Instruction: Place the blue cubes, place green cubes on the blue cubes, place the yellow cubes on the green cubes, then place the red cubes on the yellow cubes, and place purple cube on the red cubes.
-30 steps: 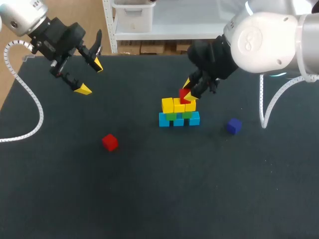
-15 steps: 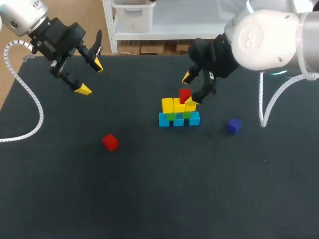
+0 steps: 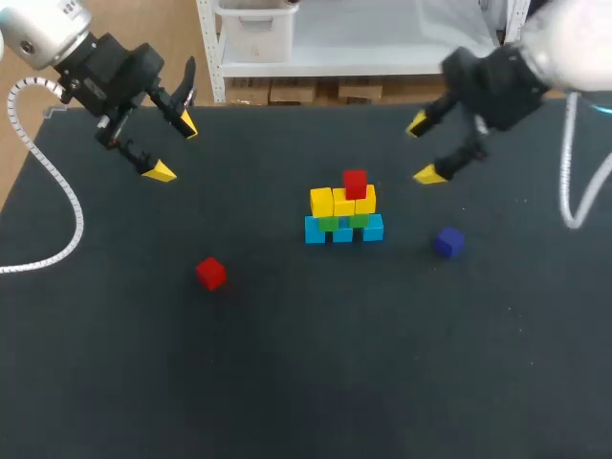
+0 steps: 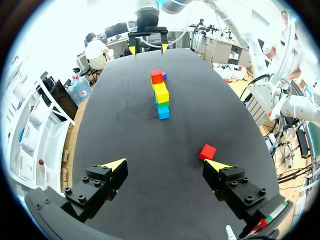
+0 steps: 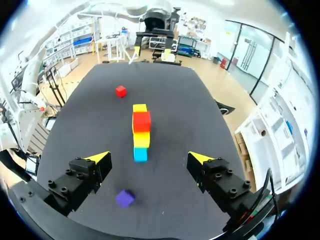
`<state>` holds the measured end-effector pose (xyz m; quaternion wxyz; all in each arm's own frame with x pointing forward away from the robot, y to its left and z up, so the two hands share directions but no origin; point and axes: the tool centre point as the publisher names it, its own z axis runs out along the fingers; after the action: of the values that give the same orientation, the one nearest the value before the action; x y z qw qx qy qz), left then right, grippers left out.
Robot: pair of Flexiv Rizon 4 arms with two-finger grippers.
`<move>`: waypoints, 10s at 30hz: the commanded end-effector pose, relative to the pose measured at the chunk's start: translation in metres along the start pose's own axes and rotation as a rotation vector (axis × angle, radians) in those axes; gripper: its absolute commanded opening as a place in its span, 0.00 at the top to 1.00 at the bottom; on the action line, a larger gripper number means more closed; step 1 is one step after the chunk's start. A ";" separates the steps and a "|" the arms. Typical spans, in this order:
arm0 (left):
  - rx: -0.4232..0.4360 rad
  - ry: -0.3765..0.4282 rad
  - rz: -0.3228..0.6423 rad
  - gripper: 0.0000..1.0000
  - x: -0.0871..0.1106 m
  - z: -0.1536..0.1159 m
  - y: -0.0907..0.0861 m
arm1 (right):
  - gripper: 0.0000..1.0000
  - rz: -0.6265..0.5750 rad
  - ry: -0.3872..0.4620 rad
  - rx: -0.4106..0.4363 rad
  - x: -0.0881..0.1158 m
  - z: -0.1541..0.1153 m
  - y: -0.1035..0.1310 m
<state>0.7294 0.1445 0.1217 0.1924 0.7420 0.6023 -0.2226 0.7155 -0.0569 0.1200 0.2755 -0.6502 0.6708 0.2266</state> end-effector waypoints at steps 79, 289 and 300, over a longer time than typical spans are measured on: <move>0.238 0.093 0.496 0.00 0.002 0.119 -0.101 | 0.00 0.080 -0.174 -0.029 0.124 -0.069 0.045; -0.128 0.100 -0.172 1.00 -0.155 0.154 0.024 | 0.00 0.080 -0.174 -0.029 0.124 -0.069 0.045; -0.121 0.099 -0.181 0.57 -0.154 0.154 0.025 | 0.00 0.080 -0.174 -0.029 0.124 -0.069 0.045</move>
<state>0.7085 -0.0690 0.0821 0.1893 0.6813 0.6876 -0.1648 0.6648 -0.1923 0.0867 0.3133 -0.6047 0.6667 0.3027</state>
